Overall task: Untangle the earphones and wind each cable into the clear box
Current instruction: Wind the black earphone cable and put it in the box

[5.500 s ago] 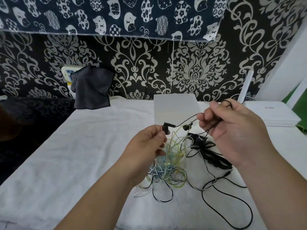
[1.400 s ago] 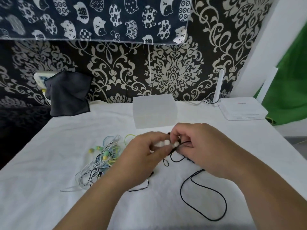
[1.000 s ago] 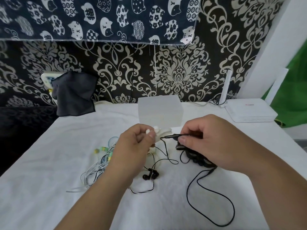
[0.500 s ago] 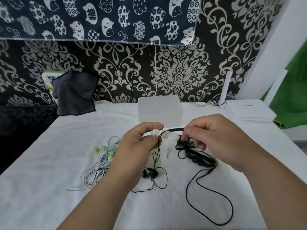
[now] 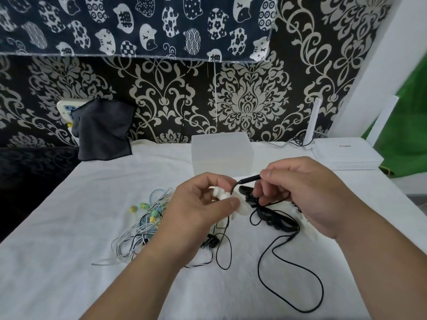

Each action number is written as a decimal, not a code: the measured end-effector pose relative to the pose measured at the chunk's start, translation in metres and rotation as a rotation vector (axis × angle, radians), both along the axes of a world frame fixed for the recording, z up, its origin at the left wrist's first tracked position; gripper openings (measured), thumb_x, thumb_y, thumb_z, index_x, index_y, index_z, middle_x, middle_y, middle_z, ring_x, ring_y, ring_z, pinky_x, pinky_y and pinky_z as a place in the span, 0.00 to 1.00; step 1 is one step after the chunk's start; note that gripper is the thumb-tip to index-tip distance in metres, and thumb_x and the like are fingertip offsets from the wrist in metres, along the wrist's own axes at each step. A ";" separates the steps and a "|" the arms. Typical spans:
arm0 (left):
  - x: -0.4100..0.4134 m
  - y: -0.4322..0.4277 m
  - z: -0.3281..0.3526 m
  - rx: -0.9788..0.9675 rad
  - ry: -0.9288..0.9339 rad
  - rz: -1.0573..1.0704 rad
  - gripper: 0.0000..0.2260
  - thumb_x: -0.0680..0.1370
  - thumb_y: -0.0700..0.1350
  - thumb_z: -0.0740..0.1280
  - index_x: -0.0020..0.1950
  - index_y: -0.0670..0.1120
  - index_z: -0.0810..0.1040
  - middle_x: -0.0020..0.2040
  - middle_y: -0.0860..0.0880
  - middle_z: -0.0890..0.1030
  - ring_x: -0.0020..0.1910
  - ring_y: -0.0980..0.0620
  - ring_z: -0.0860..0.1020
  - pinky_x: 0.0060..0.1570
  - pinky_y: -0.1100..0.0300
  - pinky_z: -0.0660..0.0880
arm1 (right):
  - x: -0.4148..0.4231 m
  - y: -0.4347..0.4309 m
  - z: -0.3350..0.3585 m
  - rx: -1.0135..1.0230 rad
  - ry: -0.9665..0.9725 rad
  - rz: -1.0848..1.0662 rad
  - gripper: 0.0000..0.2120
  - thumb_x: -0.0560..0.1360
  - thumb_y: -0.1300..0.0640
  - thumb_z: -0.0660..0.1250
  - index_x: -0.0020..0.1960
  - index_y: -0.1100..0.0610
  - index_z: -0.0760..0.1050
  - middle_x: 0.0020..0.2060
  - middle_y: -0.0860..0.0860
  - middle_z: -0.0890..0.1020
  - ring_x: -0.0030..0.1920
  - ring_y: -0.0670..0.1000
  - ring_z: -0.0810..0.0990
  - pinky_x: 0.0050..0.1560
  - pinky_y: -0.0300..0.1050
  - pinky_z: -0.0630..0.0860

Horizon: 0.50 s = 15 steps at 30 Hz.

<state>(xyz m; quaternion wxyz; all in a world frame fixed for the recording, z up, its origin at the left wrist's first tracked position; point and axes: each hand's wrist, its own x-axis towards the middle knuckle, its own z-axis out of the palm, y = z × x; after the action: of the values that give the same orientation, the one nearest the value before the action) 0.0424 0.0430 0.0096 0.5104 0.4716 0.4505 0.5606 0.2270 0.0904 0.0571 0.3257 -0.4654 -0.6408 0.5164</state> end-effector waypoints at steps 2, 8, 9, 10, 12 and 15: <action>0.002 -0.001 0.001 0.012 0.019 -0.003 0.07 0.65 0.36 0.71 0.41 0.46 0.81 0.52 0.51 0.85 0.41 0.52 0.79 0.40 0.64 0.75 | 0.001 0.003 -0.005 0.017 -0.042 -0.059 0.19 0.79 0.60 0.64 0.30 0.59 0.78 0.35 0.55 0.84 0.39 0.55 0.83 0.51 0.51 0.79; 0.003 -0.004 0.003 0.007 0.208 0.045 0.10 0.72 0.36 0.69 0.49 0.47 0.85 0.60 0.56 0.82 0.49 0.59 0.81 0.50 0.65 0.76 | 0.007 0.010 -0.013 0.030 -0.190 -0.237 0.18 0.80 0.54 0.64 0.34 0.60 0.80 0.35 0.55 0.85 0.34 0.51 0.82 0.48 0.49 0.76; 0.003 -0.004 0.004 0.021 0.267 0.072 0.12 0.74 0.33 0.69 0.50 0.48 0.85 0.62 0.56 0.81 0.47 0.62 0.80 0.47 0.68 0.76 | 0.008 0.011 -0.014 0.026 -0.206 -0.246 0.18 0.80 0.55 0.64 0.34 0.60 0.80 0.35 0.55 0.85 0.34 0.50 0.82 0.46 0.47 0.75; 0.003 -0.004 0.004 0.040 0.331 0.099 0.14 0.75 0.31 0.68 0.51 0.48 0.85 0.62 0.56 0.79 0.43 0.66 0.79 0.44 0.71 0.74 | 0.009 0.012 -0.014 0.020 -0.222 -0.244 0.18 0.80 0.55 0.64 0.35 0.60 0.80 0.35 0.55 0.85 0.34 0.50 0.81 0.44 0.45 0.75; 0.002 -0.003 0.004 0.078 0.427 0.133 0.15 0.75 0.31 0.68 0.53 0.49 0.85 0.59 0.55 0.77 0.36 0.67 0.76 0.39 0.74 0.71 | 0.011 0.012 -0.014 -0.006 -0.250 -0.234 0.17 0.80 0.55 0.64 0.36 0.60 0.80 0.36 0.56 0.85 0.33 0.50 0.82 0.39 0.40 0.73; 0.000 -0.001 0.005 0.112 0.465 0.152 0.15 0.75 0.32 0.69 0.53 0.49 0.85 0.48 0.56 0.77 0.33 0.63 0.72 0.37 0.73 0.69 | 0.015 0.013 -0.015 -0.064 -0.304 -0.219 0.16 0.80 0.54 0.64 0.37 0.60 0.81 0.36 0.55 0.85 0.32 0.49 0.81 0.27 0.30 0.68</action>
<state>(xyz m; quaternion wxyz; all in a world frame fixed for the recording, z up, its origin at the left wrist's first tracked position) 0.0429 0.0420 0.0146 0.3225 0.5802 0.5581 0.4979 0.2418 0.1036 0.0417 0.2646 -0.6152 -0.6113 0.4218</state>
